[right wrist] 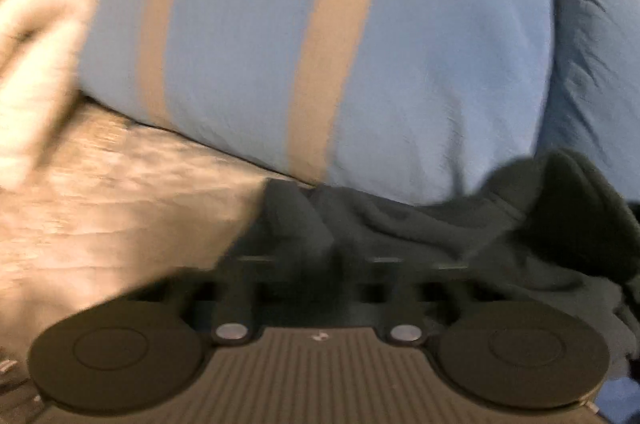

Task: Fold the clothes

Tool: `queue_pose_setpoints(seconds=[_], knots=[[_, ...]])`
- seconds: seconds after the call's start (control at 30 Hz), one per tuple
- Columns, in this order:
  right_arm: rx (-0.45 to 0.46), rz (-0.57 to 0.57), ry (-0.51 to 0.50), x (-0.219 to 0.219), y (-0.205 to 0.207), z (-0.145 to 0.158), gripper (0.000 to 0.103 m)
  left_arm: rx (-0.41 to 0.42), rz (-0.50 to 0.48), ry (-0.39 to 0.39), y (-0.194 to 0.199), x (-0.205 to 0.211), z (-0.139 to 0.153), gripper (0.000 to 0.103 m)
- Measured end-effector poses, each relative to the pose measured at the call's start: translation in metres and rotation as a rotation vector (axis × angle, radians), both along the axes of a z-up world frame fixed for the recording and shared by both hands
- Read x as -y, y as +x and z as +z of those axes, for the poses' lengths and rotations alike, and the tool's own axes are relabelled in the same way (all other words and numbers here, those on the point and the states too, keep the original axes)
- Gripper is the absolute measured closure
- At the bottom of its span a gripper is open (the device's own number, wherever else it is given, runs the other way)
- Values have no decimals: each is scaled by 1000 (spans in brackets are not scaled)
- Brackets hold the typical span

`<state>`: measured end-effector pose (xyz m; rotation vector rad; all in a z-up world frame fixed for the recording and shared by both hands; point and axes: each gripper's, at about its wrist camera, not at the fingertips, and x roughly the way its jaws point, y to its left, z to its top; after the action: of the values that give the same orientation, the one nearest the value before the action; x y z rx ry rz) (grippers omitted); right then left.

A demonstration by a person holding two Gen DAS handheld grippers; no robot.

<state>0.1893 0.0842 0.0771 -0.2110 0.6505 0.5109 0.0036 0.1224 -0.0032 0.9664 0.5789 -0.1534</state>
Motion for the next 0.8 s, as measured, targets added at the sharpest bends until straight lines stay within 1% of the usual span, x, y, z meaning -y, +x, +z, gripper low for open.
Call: queue_pose_setpoints(seconds=[0.07, 0.2, 0.3, 0.33, 0.37, 0.4, 0.43, 0.47, 0.5, 0.53, 0.57, 0.6, 0.63, 0.67, 0.7, 0.77, 0.8], knots=[[23, -44, -13, -3, 8, -1, 99, -12, 4, -9, 2, 2, 2, 98], [-6, -111, 29, 3, 23, 1, 100, -23, -9, 6, 1, 7, 2, 98], [-27, -135, 52, 6, 25, 3, 97, -3, -1, 17, 1, 8, 2, 97], [-33, -134, 64, 9, 22, 7, 83, 2, 2, 22, 1, 8, 2, 94], [-37, -130, 75, 13, 18, 11, 65, 6, 6, 26, 1, 7, 2, 92], [-41, -126, 86, 18, 14, 15, 59, 2, 5, 33, 0, 6, 3, 92], [-34, -122, 92, 25, 7, 21, 43, -4, 4, 39, -1, 5, 3, 92], [-24, -118, 95, 34, -2, 26, 28, -8, 7, 17, -2, 2, 7, 91], [-13, -114, 99, 42, -10, 32, 22, -13, 11, -12, -4, -2, 12, 90], [-2, -114, 104, 56, -20, 38, 16, -18, 15, -40, -7, -6, 16, 79], [11, -113, 107, 72, -30, 43, 15, -13, 12, -86, -9, -9, 23, 65], [23, -112, 107, 88, -40, 48, 13, -5, -1, -153, -12, -14, 31, 59], [41, -119, 107, 107, -51, 52, 7, -7, -17, -225, -13, -18, 38, 52], [58, -132, 112, 128, -62, 54, 4, -18, -18, -312, -16, -24, 44, 47], [75, -145, 120, 149, -72, 55, 4, -30, -14, -402, -19, -30, 50, 42], [99, -176, 128, 189, -92, 55, 3, -55, -7, -582, -26, -43, 61, 37], [101, -200, 124, 208, -100, 53, 2, -67, 18, -670, -15, -48, 64, 35]])
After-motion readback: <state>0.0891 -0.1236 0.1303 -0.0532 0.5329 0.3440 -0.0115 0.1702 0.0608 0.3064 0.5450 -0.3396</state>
